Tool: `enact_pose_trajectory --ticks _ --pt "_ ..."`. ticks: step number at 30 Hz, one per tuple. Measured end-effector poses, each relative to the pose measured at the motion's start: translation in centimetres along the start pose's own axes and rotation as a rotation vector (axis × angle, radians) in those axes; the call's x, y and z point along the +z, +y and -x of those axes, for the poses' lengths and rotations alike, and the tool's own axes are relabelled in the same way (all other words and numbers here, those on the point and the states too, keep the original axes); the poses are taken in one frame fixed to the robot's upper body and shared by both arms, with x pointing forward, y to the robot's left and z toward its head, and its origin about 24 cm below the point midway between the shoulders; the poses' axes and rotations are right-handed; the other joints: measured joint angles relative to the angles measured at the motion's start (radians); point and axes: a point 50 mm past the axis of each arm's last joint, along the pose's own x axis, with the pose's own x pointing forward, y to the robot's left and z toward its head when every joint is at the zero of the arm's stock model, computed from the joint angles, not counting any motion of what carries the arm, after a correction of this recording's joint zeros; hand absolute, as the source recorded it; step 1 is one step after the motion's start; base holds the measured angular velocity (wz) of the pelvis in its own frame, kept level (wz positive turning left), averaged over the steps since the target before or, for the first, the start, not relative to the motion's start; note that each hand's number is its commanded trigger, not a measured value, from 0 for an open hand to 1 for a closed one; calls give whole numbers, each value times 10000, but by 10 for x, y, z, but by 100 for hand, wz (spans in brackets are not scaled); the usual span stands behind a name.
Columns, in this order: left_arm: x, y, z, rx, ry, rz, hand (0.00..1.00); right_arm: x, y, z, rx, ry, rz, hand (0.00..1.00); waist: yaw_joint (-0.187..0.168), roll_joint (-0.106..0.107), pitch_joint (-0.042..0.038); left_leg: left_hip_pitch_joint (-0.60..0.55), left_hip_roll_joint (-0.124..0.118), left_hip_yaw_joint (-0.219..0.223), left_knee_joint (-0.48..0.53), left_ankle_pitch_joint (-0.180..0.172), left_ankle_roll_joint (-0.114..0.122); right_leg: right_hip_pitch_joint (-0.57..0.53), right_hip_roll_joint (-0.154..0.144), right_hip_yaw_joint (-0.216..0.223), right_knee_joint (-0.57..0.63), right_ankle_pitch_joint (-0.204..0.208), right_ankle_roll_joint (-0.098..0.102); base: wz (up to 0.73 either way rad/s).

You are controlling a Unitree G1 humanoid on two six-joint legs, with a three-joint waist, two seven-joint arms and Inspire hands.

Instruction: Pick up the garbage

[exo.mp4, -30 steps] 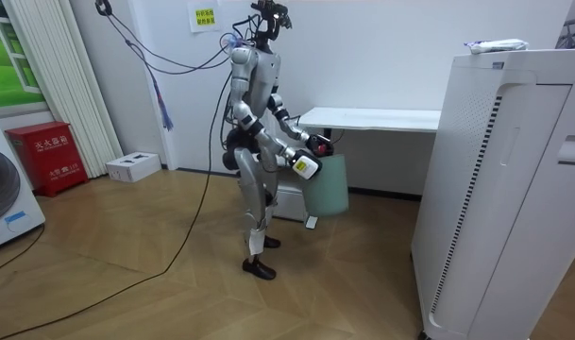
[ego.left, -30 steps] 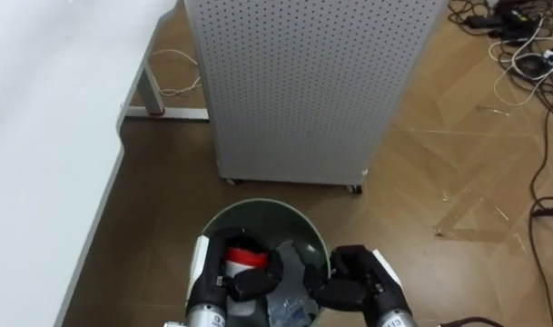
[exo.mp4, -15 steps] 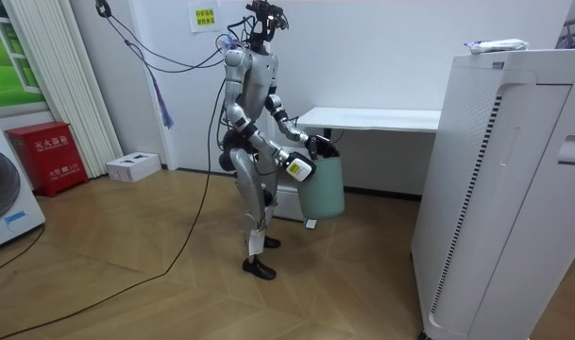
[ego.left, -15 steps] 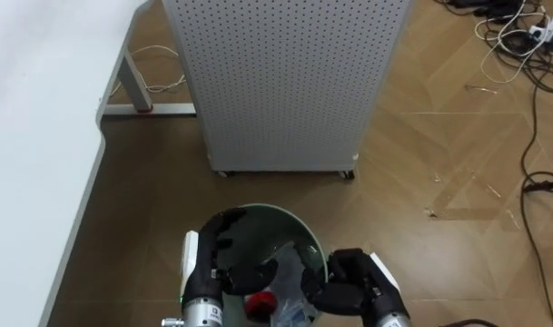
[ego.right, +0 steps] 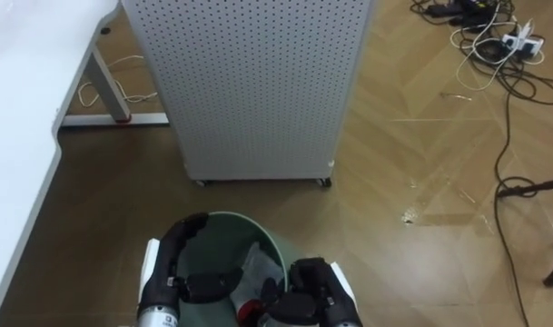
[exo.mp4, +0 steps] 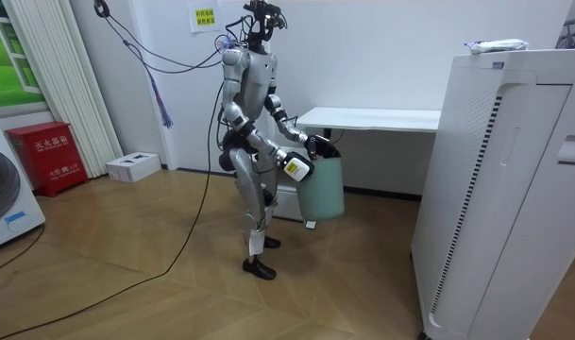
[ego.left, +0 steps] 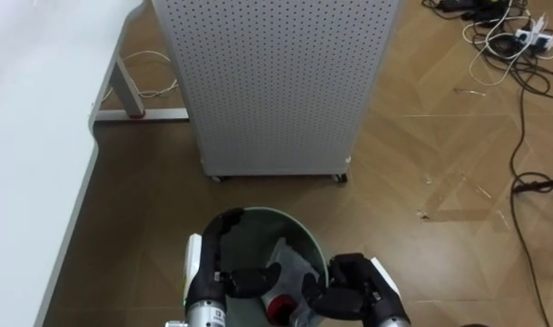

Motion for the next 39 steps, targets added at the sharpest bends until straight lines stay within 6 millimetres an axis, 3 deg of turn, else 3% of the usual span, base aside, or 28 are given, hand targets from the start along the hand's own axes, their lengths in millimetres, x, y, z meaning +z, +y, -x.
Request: enact_pose_trajectory --ticks 13,19,21,22,23,29,39 --pt "14 2 -5 -334 -687 168 0 -13 -8 11 -347 305 -176 100 -328 -23 -57 399 21 -30 -33 -4 3 470 -4 -91 -107 -16 -7 2" --pt "20 14 -5 -365 -1239 180 0 -27 -26 22 -1225 701 -657 100 -447 26 -135 880 35 -72 -370 -4 0 1015 86 -121 -494 17 38 0" --pt "16 23 -4 -233 -1254 7 0 -41 -31 32 -1499 1207 -610 100 -444 32 -210 1289 24 -40 -661 0 -1 1375 115 -119 -693 15 65 -4" --pt "13 31 -1 -50 -1244 -17 0 -51 -37 40 -1699 1606 -516 100 -451 45 -301 1532 16 -8 -856 0 -1 1579 139 -96 -838 -1 90 -8" --pt "12 35 1 102 -1271 3 0 -59 -43 47 -1959 1939 -411 100 -460 48 -323 1748 5 4 -1003 0 -1 1777 151 -95 -940 -15 113 -7" --pt "-6 52 18 311 -1011 -674 0 -91 -72 82 -3155 3331 -463 100 -449 86 -360 2935 3 30 -1748 9 -20 2849 259 -112 -1558 -47 176 -3" --pt "-59 67 58 352 1017 -1385 0 -118 -78 114 -3753 4490 -742 100 -398 96 -378 4211 11 190 -2501 -17 -72 3854 354 -161 -1899 -165 258 -6"
